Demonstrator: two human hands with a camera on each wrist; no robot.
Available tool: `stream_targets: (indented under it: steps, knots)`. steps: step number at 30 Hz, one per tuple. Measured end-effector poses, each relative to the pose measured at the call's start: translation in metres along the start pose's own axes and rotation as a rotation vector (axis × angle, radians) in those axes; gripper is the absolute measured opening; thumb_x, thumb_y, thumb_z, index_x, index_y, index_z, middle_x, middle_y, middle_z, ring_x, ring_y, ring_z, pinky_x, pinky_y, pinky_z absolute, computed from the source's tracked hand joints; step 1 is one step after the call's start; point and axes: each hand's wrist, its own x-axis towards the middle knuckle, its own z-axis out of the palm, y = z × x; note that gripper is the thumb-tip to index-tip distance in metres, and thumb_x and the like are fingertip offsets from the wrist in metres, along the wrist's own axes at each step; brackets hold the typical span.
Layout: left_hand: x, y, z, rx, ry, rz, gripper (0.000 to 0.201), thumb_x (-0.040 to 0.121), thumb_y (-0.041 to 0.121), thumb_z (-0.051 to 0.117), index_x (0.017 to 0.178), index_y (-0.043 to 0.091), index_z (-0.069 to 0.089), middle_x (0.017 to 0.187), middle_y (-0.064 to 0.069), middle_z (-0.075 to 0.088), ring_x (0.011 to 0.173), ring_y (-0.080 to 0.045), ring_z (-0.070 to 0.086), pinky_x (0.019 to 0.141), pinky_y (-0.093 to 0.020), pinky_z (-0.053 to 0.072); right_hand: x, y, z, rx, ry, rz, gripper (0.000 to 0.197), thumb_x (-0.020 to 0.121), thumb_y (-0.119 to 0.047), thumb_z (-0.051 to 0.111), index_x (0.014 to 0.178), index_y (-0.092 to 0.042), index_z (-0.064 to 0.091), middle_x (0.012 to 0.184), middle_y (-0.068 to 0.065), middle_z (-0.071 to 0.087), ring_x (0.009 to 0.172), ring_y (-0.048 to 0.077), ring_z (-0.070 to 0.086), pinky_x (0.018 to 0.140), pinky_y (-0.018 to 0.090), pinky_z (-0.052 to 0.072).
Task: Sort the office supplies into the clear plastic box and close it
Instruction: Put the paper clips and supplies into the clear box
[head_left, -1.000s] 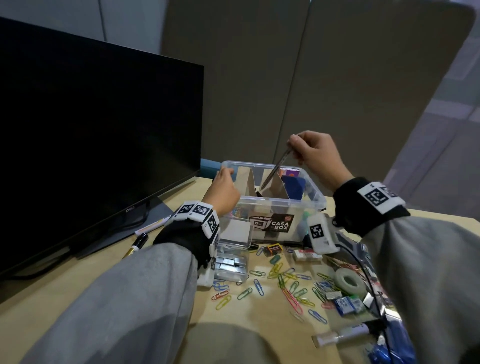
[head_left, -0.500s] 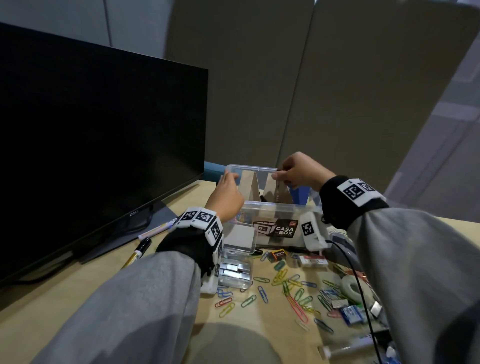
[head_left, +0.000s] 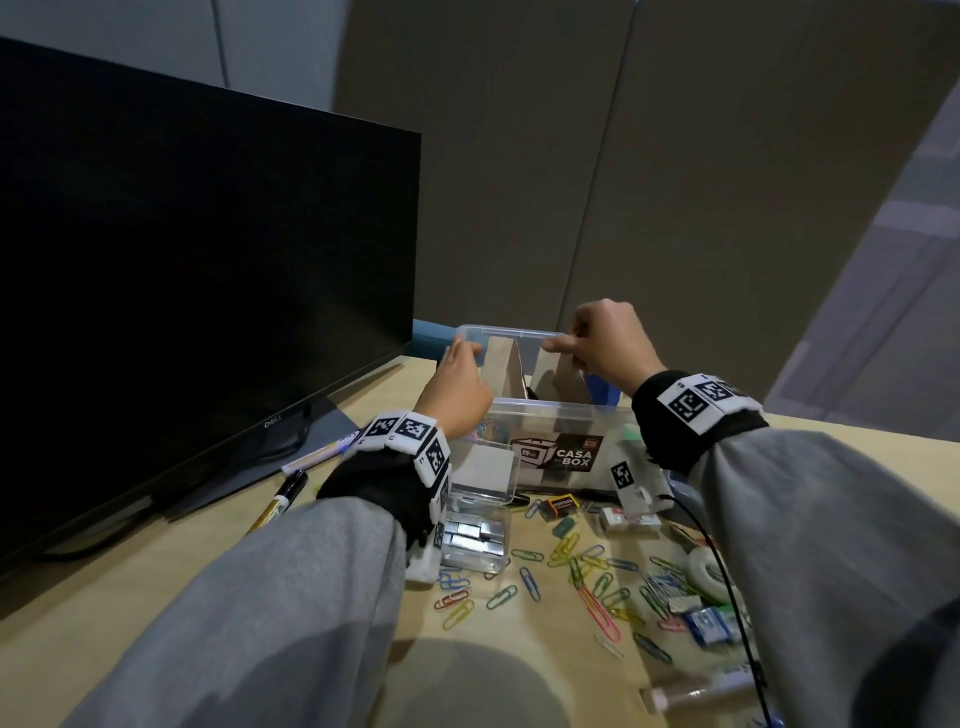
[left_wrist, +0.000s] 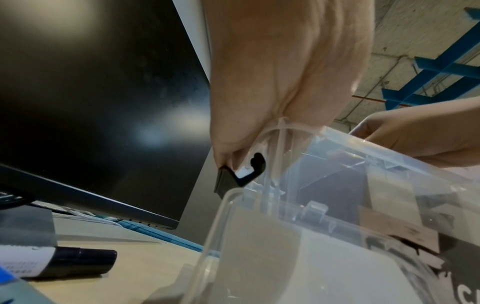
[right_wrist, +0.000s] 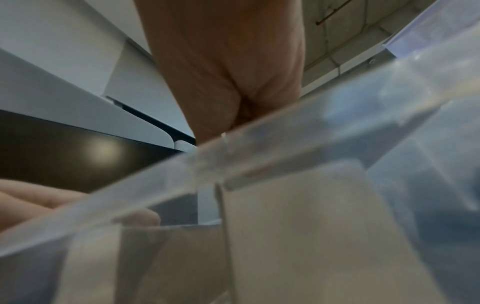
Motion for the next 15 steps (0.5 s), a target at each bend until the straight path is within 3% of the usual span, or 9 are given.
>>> stream_targets:
  steps: [4, 7, 10, 12, 15]
  knots:
    - [0.000, 0.000, 0.000, -0.003, 0.008, 0.001, 0.053, 0.097, 0.001, 0.039, 0.147, 0.014, 0.027, 0.154, -0.009, 0.029, 0.132, -0.031, 0.044, 0.105, -0.047, 0.043, -0.011, -0.008, -0.007, 0.189, -0.048, -0.055, 0.023, 0.081, -0.027, 0.075, 0.079, -0.008, 0.062, 0.073, 0.005, 0.068, 0.069, 0.019, 0.068, 0.067, 0.030, 0.058]
    - [0.001, -0.001, 0.001, 0.008, 0.020, 0.001, 0.047, 0.101, 0.011, 0.039, 0.146, 0.015, 0.027, 0.150, -0.011, 0.035, 0.125, -0.033, 0.050, 0.099, -0.047, 0.045, -0.023, -0.014, -0.009, 0.358, -0.141, -0.061, 0.012, 0.084, -0.020, 0.073, 0.084, -0.011, 0.067, 0.080, 0.011, 0.070, 0.068, 0.018, 0.066, 0.069, 0.031, 0.059]
    - [0.002, -0.004, 0.000, 0.078, 0.097, 0.068, 0.045, 0.101, 0.025, 0.046, 0.144, 0.017, 0.034, 0.150, -0.007, 0.037, 0.138, -0.024, 0.036, 0.109, -0.045, 0.037, -0.036, -0.019, -0.013, 0.487, -0.205, -0.036, 0.008, 0.090, -0.013, 0.065, 0.091, -0.006, 0.068, 0.080, 0.012, 0.069, 0.066, 0.012, 0.063, 0.064, 0.022, 0.055]
    - [-0.003, 0.000, -0.004, 0.069, 0.165, 0.151, 0.040, 0.100, 0.029, 0.048, 0.138, 0.019, 0.044, 0.143, -0.003, 0.046, 0.137, -0.020, 0.035, 0.109, -0.043, 0.036, -0.043, -0.021, -0.015, 0.559, -0.267, -0.019, 0.011, 0.093, -0.008, 0.060, 0.097, -0.001, 0.067, 0.079, 0.009, 0.068, 0.066, 0.010, 0.063, 0.062, 0.020, 0.053]
    - [-0.016, 0.007, -0.011, 0.000, 0.211, 0.297, 0.023, 0.099, 0.032, 0.051, 0.119, 0.024, 0.059, 0.118, 0.007, 0.058, 0.122, -0.015, 0.049, 0.102, -0.042, 0.042, -0.054, -0.024, -0.016, 0.651, -0.361, -0.002, 0.016, 0.096, -0.002, 0.054, 0.106, 0.008, 0.062, 0.081, 0.012, 0.066, 0.069, 0.016, 0.062, 0.068, 0.027, 0.057]
